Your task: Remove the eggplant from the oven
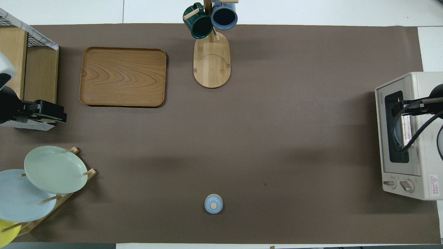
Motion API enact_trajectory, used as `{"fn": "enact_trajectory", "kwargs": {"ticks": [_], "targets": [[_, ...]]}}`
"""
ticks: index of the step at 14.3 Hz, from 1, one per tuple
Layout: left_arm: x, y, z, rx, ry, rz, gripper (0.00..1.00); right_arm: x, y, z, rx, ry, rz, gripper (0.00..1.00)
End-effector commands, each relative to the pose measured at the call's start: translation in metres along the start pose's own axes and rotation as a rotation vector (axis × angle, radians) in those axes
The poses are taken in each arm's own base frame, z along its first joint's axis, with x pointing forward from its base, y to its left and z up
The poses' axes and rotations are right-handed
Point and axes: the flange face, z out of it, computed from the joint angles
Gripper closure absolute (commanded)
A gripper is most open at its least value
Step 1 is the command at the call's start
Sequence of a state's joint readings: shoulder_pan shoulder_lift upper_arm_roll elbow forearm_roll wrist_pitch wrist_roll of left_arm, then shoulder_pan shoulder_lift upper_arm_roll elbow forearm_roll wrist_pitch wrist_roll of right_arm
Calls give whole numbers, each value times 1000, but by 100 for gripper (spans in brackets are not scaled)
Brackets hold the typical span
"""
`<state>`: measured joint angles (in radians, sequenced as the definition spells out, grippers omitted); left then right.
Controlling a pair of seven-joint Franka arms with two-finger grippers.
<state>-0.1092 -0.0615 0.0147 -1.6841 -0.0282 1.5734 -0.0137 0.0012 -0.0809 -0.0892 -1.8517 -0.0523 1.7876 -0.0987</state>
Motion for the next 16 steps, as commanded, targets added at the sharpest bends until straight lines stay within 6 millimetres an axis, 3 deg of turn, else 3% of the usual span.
{"fn": "enact_trajectory", "kwargs": {"ticks": [1, 4, 8, 16], "targets": [[-2, -3, -4, 19, 2, 2, 0, -16, 31, 24, 4, -4, 35, 100], [-2, -2, -4, 19, 2, 4, 0, -14, 44, 53, -29, -28, 46, 100], [-2, -2, -4, 19, 2, 4, 0, -15, 47, 74, -52, -55, 37, 100], [-2, -2, -4, 19, 2, 4, 0, -14, 48, 98, -106, -71, -1, 100]]}}
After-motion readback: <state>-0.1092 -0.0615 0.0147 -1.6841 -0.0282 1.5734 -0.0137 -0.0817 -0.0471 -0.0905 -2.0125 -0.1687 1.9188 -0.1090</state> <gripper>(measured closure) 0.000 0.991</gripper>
